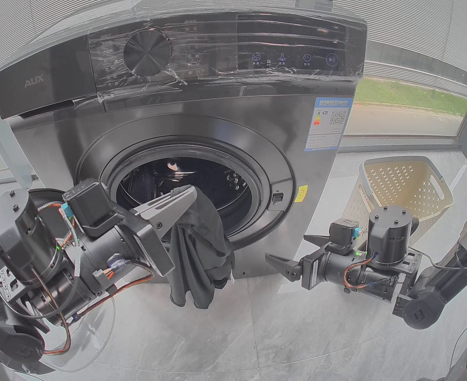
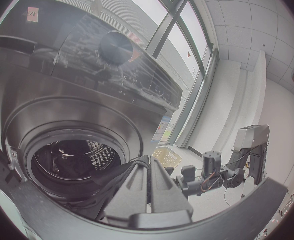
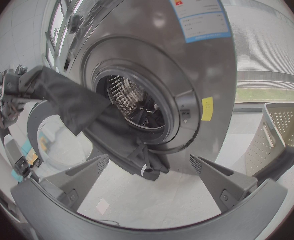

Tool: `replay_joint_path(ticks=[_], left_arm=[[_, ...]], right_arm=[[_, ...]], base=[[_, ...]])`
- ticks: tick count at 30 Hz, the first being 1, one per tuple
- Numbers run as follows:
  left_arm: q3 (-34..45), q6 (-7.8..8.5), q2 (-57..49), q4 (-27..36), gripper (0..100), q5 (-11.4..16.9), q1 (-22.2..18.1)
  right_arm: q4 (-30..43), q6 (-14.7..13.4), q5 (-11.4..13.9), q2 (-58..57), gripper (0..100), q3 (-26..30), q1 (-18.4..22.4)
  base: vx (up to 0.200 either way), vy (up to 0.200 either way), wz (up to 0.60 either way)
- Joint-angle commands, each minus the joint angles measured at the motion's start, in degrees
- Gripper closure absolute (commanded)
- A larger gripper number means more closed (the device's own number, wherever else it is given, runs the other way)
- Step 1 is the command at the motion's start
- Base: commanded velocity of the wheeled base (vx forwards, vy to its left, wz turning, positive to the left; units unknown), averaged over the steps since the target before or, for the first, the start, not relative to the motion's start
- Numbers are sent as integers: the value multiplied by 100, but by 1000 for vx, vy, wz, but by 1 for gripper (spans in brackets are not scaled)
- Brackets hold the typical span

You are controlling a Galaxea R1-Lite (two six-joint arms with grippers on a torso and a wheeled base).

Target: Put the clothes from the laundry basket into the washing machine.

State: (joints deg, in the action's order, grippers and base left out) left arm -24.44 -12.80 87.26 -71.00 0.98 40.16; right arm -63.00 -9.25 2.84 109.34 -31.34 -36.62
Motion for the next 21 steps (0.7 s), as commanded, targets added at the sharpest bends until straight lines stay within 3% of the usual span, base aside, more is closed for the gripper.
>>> replay_joint_path(ticks=[1, 8, 15, 21], left_arm=[[-34, -3, -253, -2, 100, -1, 1], [1, -3, -332, -11, 100, 17, 1], [-34, -12, -332, -19, 100, 26, 1], [-26, -21, -332, -28, 100, 52, 1]], right_arm=[[-10, 2, 164, 53, 0, 243, -100], [-151, -59, 656, 431, 0, 234, -170], [-1215, -33, 788, 1239, 0, 137, -363], [-1329, -42, 990, 1573, 0, -56, -442]], base=[[0, 0, 0], [0, 0, 0], [0, 0, 0], [0, 0, 0]])
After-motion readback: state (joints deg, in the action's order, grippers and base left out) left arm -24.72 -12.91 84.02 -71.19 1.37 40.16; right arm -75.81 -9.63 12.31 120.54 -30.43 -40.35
